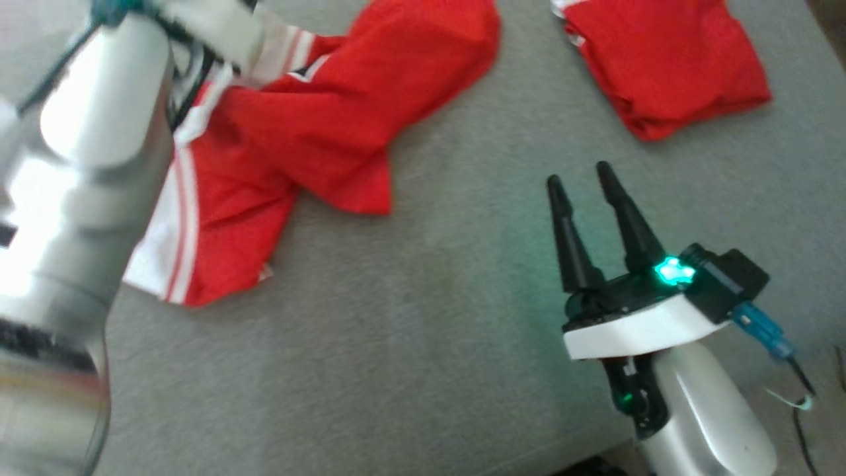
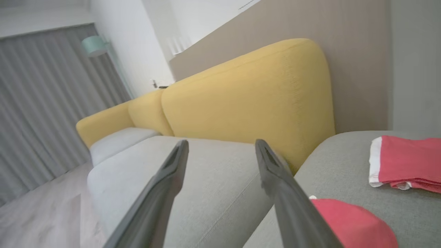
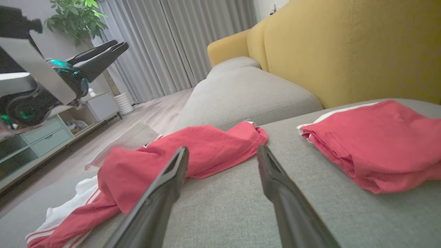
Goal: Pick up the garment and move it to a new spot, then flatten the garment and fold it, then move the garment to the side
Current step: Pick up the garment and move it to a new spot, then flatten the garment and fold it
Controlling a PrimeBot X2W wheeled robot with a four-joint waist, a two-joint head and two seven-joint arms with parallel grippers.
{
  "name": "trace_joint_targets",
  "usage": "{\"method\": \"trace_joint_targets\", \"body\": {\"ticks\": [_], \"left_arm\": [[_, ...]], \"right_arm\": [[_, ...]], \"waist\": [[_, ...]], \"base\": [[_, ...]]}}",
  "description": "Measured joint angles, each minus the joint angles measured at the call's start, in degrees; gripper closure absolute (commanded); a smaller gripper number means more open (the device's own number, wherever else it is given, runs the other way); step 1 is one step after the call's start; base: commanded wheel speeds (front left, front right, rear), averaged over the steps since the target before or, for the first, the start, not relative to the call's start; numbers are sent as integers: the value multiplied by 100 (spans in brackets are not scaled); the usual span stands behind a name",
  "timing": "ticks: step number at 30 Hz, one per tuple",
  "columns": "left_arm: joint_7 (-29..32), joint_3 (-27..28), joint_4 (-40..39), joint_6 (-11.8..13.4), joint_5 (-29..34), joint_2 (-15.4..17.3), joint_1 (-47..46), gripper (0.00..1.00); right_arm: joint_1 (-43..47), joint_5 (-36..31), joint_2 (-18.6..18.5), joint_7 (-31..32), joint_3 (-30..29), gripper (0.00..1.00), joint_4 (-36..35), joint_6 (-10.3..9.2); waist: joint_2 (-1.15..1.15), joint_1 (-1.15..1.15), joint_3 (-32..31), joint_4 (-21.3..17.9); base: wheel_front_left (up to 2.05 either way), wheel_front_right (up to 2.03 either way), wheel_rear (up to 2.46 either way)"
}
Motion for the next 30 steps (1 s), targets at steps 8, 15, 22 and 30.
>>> {"method": "trace_joint_targets", "body": {"ticks": [8, 15, 22, 30], "left_arm": [[-11, 686, -1262, 608, -504, 249, 1940, 0], [-11, 1236, -2292, 1144, -844, 242, 3785, 0], [-10, 1669, -3087, 1447, -907, -200, 5559, 0], [-10, 2159, -3575, 1359, -477, -569, 5945, 0]], "right_arm": [[181, -356, -1, 0, -436, 0, 200, 0], [513, -554, 0, 0, -631, 0, 367, 0], [686, -722, 1, 0, -812, 0, 488, 0], [737, -1012, 0, 0, -799, 0, 572, 0]], "waist": [[0, -1, -462, 706], [0, -2, -827, 1228], [0, -2, -1126, 1666], [0, -1, -1094, 1940]], "base": [[0, 0, 0], [0, 0, 0], [0, 0, 0], [0, 0, 0]]}}
